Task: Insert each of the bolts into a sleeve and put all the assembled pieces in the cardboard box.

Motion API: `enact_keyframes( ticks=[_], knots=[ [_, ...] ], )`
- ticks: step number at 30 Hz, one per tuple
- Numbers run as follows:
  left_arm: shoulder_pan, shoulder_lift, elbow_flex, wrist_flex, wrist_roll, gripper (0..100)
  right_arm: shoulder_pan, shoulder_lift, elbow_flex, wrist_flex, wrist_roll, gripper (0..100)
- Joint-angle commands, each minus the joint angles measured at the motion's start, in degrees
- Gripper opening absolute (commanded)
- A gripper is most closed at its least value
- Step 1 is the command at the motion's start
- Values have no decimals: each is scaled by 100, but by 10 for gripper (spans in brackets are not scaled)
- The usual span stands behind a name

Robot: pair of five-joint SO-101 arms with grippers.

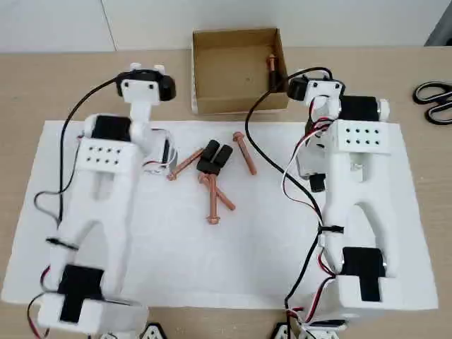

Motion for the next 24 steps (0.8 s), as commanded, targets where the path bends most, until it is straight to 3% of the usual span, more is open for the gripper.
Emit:
enact_keyframes(
  ticks=[1,6,13,24],
  knots=[
    [334,782,-1156,475,176,156,22,-330,97,66,-26,4],
    [897,2040,-2862,782,598,156,31,-338,114,57,-26,4],
    [1266,3877,-5112,782,1952,156,31,-338,114,57,-26,4],
    [2207,5723,-7424,897,2479,156,66,-338,123,57,-132,5]
  ],
)
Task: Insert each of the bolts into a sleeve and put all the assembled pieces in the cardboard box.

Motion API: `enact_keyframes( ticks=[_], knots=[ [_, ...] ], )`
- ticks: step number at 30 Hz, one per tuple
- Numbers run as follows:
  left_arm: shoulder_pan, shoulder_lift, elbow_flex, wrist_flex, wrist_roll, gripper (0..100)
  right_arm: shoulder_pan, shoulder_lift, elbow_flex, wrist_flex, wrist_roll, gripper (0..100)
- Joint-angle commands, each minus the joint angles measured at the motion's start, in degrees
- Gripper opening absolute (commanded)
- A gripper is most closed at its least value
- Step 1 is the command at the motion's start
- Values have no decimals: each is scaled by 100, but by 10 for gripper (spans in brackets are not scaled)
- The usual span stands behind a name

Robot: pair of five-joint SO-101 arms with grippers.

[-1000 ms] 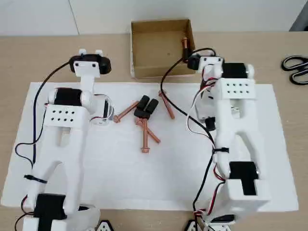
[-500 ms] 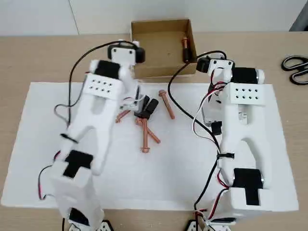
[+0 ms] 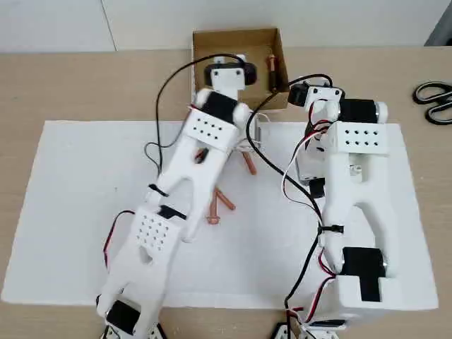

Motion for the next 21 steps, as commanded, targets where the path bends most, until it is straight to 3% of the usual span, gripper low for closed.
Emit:
enact_keyframes(
  ticks=[1,9,21],
  knots=[
    [229,229,-673,44,79,156,127,-338,-26,48,-70,5],
    [211,844,-998,18,114,156,620,-338,-44,48,-35,5],
    [114,949,-1244,-193,202,156,593,-338,-44,4,-26,5]
  ],
)
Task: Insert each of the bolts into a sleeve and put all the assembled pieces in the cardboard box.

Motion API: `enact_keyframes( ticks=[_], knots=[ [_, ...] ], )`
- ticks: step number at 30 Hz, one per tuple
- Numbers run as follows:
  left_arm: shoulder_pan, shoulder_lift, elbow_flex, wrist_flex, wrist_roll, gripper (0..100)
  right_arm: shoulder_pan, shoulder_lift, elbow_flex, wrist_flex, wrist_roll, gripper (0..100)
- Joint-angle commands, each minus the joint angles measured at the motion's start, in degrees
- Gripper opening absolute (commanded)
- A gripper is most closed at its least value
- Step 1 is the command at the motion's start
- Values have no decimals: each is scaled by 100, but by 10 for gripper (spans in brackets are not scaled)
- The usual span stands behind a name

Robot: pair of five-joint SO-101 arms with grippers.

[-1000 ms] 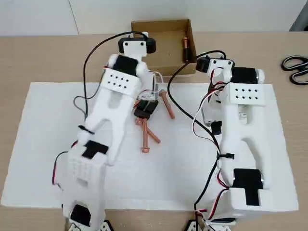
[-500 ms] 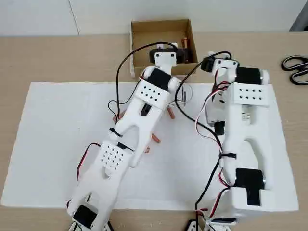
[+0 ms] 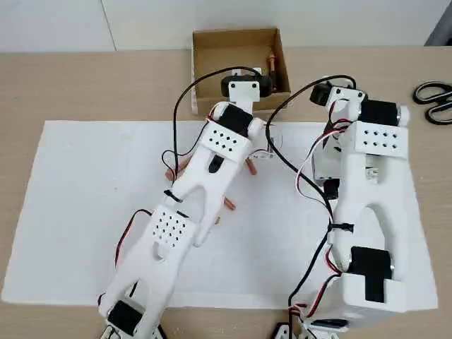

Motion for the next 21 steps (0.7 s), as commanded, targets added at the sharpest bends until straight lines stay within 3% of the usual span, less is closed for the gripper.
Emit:
enact_keyframes(
  ticks=[1,18,21],
  knots=[
    [-97,-70,-215,-202,220,156,31,-338,-44,13,-26,5],
    [-176,563,-251,-378,316,152,48,-338,-26,13,-35,5],
    [-158,563,-251,-378,308,96,48,-338,-26,13,-35,5]
  ],
)
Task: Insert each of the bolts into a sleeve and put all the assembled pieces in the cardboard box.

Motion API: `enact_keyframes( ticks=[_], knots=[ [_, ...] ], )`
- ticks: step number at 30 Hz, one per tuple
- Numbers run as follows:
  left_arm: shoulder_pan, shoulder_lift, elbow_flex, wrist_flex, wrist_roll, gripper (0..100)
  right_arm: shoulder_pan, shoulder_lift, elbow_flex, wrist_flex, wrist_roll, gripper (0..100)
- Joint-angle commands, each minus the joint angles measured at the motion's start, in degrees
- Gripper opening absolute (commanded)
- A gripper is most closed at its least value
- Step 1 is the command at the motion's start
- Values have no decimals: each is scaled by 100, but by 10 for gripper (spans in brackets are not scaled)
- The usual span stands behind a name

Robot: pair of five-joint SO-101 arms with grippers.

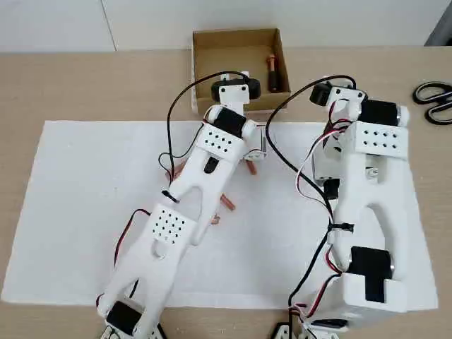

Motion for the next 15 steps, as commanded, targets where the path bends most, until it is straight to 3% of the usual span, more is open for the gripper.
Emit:
enact_keyframes(
  ticks=[1,5,9,15],
  knots=[
    [0,-9,-110,-114,0,72,48,-338,-26,13,-35,5],
    [0,-9,-110,-114,0,8,48,-338,-26,13,-35,5],
    [0,-18,-198,-62,0,6,48,-338,-26,13,-35,5],
    [0,-18,-1675,325,-9,6,48,-338,-35,13,-35,5]
  ],
)
